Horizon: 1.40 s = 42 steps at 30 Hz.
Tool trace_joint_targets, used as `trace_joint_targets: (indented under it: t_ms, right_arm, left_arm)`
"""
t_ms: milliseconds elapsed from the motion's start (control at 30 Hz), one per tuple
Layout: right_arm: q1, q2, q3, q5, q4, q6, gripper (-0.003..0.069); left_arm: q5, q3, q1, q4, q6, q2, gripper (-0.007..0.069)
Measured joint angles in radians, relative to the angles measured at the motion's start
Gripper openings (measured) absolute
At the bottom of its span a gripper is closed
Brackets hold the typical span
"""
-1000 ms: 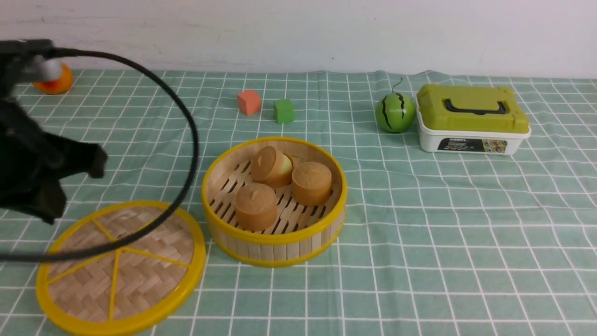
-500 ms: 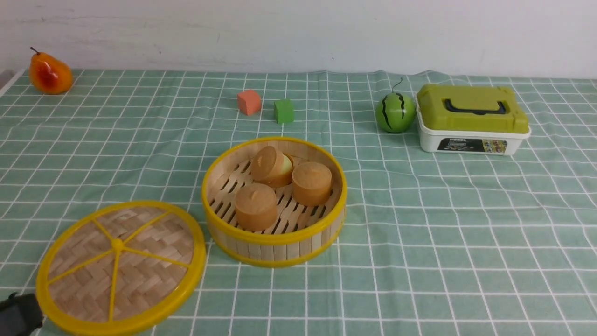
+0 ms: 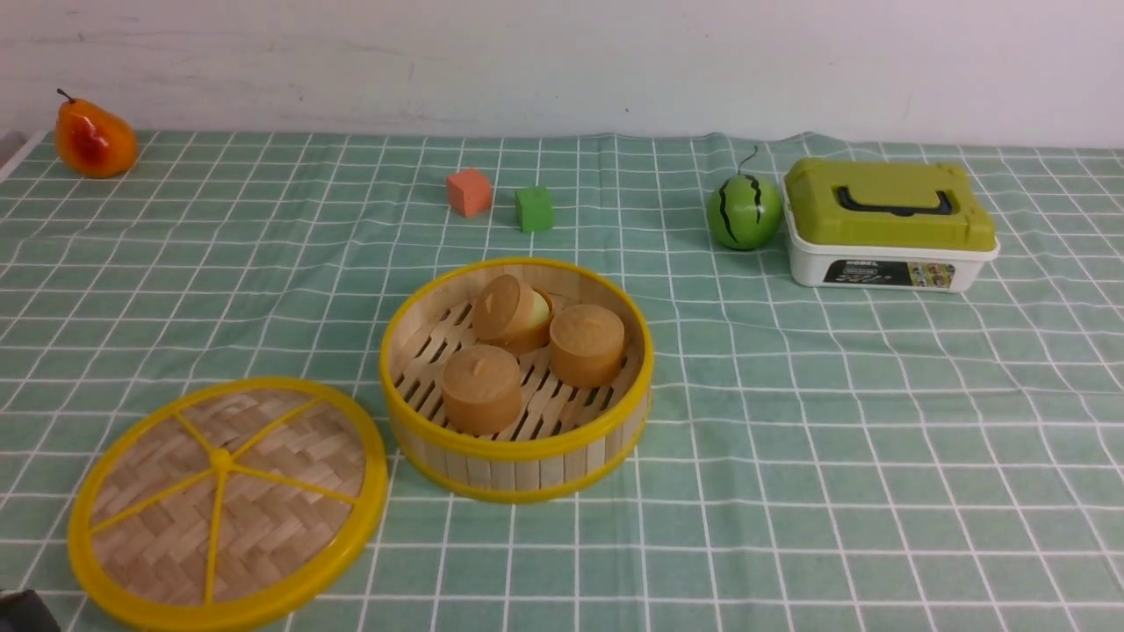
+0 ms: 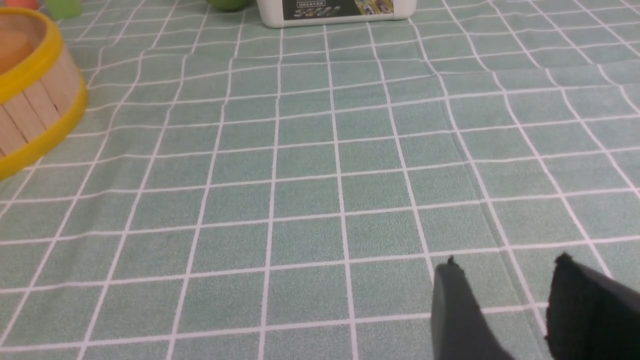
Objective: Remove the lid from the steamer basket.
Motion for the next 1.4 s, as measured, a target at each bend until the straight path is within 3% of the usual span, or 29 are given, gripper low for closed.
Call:
trace_joint_targets:
  t_ms: [267, 567, 833, 1400]
  right_arm:
    - [0.0, 0.0, 0.0, 0.0, 0.0, 0.0, 0.0242]
    - [0.0, 0.0, 0.0, 0.0, 0.0, 0.0, 0.0242]
    - [0.0, 0.0, 0.0, 0.0, 0.0, 0.0, 0.0242]
    - [0.0, 0.0, 0.0, 0.0, 0.0, 0.0, 0.0242]
  left_arm:
    - [0.014, 0.02, 0.0, 0.017, 0.0, 0.0, -0.0013]
    - [-0.137, 0.208, 0.033, 0.221, -0.05, -0.031, -0.0013]
    - [-0.189, 0.304, 0.136, 0.229, -0.072, -0.075, -0.0012]
    - [-0.107, 0.307, 0.137, 0.242, -0.073, -0.075, 0.0004]
